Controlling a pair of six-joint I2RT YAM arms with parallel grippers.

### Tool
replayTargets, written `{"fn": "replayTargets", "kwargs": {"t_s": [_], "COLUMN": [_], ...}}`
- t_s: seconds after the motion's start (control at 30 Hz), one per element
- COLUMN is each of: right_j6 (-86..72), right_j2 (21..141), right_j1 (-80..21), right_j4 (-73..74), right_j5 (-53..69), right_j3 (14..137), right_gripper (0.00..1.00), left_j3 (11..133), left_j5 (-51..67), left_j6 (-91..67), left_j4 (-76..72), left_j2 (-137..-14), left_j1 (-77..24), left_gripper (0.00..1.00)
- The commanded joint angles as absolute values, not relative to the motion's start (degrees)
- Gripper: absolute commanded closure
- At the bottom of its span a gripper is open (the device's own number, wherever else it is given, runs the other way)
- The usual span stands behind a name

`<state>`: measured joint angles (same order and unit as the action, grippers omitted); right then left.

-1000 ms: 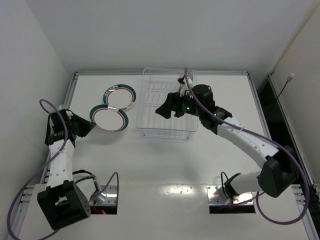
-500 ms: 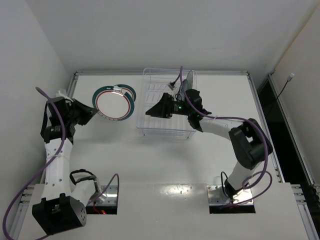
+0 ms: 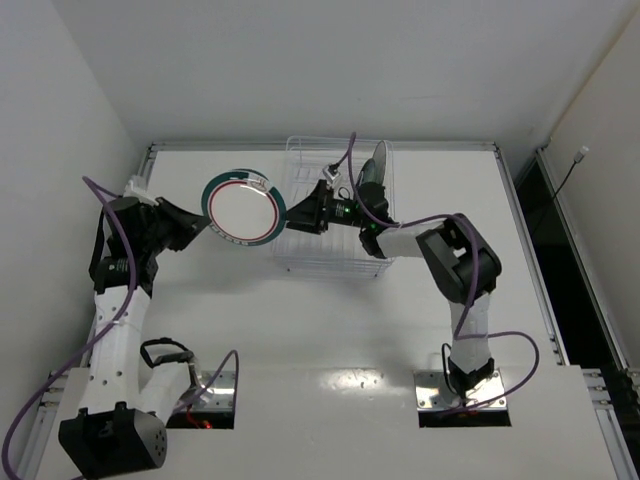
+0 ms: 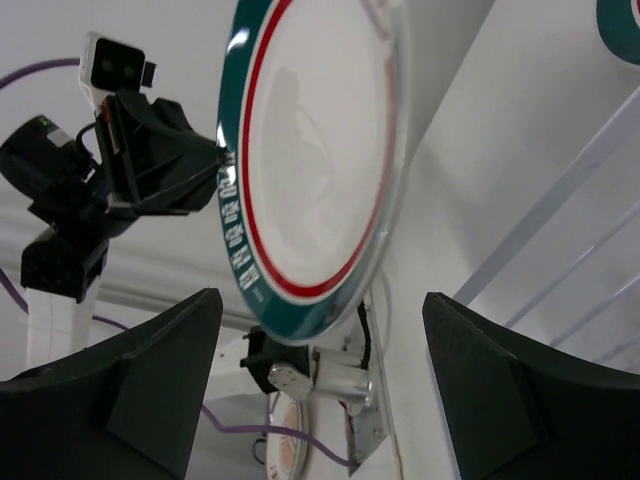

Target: Load the plates into the dish rack

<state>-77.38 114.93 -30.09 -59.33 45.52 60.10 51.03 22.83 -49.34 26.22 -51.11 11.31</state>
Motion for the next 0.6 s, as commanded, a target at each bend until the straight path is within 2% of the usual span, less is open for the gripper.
{"fn": "replayTargets", "kwargs": {"t_s": [0.0,0.07,0.2,0.23,0.27,0.3,0.4,0.43,0.53,0.57], "right_j6": [-86.65,-90.07,-92.89,-92.90,-93.77,-94.65,-95.45,-95.45,-93.70,-92.91], "right_j2": [119.17,121.98,124.01,124.62,124.63,124.63,124.11,122.88,118.59,116.91], "right_j1": [-30.23,-30.23,-30.23,-29.71,-29.71,-29.71,-28.39,-28.39,-27.77,-27.77], "right_j4": [-74.95,-79.18,-82.61,-83.40,-84.02,-84.02,-85.43,-84.82,-82.63,-80.09], "right_j5": [46.67,46.05,45.53,46.14,46.14,46.66,47.29,47.29,47.29,46.50], "right_j3": [64.15,64.94,66.97,67.67,67.68,67.68,68.82,68.82,68.30,67.42], "right_gripper": [0.21,0.24,0.42,0.54,0.59,0.71,0.90,1.00,1.00,1.00], "left_j3": [51.50,50.98,49.67,49.14,49.13,47.83,46.24,45.01,43.43,43.42], "left_j5": [26.19,26.71,28.30,28.91,28.92,29.44,30.84,31.37,31.90,31.90], "left_j6": [-52.12,-52.12,-53.17,-53.17,-53.17,-53.17,-53.79,-54.31,-54.32,-54.32], "left_j4": [19.25,18.64,16.44,16.44,15.91,14.69,12.67,11.96,10.55,10.55], "left_j2": [-48.43,-48.43,-47.81,-47.81,-47.81,-47.81,-47.81,-47.81,-47.81,-47.81], "left_j1": [9.06,8.53,8.00,8.00,8.00,8.00,8.00,8.00,8.00,8.00], "left_gripper": [1.00,1.00,1.00,1.00,1.00,1.00,1.00,0.99,0.87,0.69]}}
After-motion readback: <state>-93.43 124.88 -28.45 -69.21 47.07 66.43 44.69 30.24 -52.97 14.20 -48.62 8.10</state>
